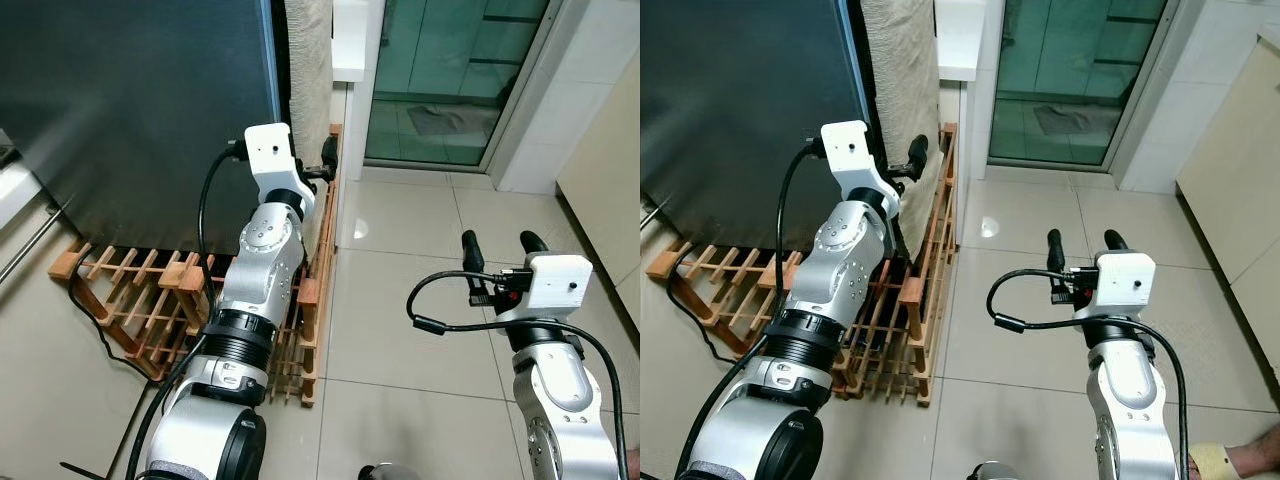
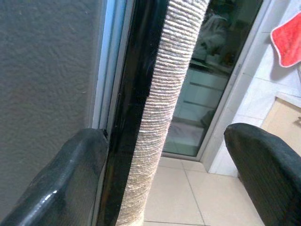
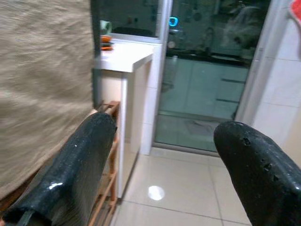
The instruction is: Restocking fridge
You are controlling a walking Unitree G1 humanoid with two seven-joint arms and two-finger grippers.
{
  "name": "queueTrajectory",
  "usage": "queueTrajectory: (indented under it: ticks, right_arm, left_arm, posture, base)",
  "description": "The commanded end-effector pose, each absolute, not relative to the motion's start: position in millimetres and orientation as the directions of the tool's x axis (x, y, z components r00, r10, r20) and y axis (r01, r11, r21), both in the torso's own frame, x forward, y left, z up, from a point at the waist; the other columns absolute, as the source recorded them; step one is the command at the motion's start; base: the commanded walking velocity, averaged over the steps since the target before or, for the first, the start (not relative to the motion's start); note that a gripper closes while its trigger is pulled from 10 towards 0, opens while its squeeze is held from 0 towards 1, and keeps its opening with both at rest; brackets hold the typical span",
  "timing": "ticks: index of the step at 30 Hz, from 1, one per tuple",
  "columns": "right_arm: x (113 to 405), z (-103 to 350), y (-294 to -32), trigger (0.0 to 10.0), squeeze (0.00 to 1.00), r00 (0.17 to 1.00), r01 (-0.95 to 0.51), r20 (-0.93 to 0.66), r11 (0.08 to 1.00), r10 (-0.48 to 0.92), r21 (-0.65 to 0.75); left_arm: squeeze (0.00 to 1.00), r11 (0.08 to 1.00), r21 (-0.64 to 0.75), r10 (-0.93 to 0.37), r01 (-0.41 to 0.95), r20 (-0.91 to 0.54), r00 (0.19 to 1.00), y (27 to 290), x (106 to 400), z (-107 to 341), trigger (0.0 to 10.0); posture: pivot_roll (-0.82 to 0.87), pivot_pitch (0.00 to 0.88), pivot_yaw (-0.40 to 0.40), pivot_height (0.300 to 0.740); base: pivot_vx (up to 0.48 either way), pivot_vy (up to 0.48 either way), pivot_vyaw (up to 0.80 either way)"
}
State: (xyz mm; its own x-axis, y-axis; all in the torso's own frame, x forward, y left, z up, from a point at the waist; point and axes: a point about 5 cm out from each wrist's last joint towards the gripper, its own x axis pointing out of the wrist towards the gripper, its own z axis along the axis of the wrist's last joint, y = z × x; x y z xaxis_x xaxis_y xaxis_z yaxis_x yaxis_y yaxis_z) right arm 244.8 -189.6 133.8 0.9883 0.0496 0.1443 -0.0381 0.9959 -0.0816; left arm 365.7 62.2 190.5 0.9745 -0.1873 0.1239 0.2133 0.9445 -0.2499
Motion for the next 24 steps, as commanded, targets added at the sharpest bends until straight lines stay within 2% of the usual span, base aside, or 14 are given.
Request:
queueTrajectory:
  ticks: [1, 6, 8, 13, 21, 24]
  right_arm:
    - [248.1, 140.1, -185.0, 10.0, 0.0, 0.983, -0.08, 0.156, 0.994, 0.092, -0.078]
    - [250.7, 137.4, -180.1, 10.0, 0.0, 0.983, -0.121, 0.132, 0.99, 0.129, -0.07]
    - [251.1, 134.6, -178.3, 10.0, 0.0, 0.984, -0.127, 0.121, 0.99, 0.134, -0.066]
    - [254.5, 132.1, -175.1, 10.0, 0.0, 0.984, -0.134, 0.109, 0.99, 0.139, -0.049]
    - [262.0, 133.9, -166.8, 10.0, 0.0, 0.98, -0.159, 0.115, 0.987, 0.162, -0.037]
    - [262.7, 132.3, -164.1, 10.0, 0.0, 0.979, -0.168, 0.11, 0.985, 0.171, -0.037]
  left_arm:
    - [0.0, 0.929, -0.251, -0.243, 0.27, 0.135, 0.961, 44.7, 365.9, 195.8, 10.0]
    - [0.0, 0.908, -0.236, -0.322, 0.345, 0.132, 0.938, 31.1, 366.9, 193.9, 10.0]
    - [0.0, 0.858, -0.293, -0.394, 0.422, 0.152, 0.906, 20.2, 364.9, 195.6, 10.0]
    - [0.0, 0.798, -0.302, -0.488, 0.521, 0.184, 0.853, 0.5, 359.2, 198.8, 10.0]
    - [0.0, 0.769, -0.259, -0.555, 0.584, 0.182, 0.811, -18.9, 350.8, 191.6, 10.0]
    - [0.0, 0.735, -0.306, -0.582, 0.605, 0.176, 0.794, -23.5, 348.3, 189.6, 10.0]
  posture:
    - [-0.21, 0.0, 0.017, 0.74]
    - [-0.21, 0.0, 0.014, 0.74]
    - [-0.2, 0.0, 0.012, 0.74]
    - [-0.2, 0.0, 0.012, 0.74]
    - [-0.2, 0.0, 0.02, 0.74]
    - [-0.19, 0.0, 0.018, 0.74]
  base:
    - [0.0, 0.0, 0.0]
    - [0.0, 0.0, 0.0]
    - [0.0, 0.0, 0.0]
    - [0.0, 0.0, 0.0]
    - [0.0, 0.0, 0.0]
    - [0.0, 0.0, 0.0]
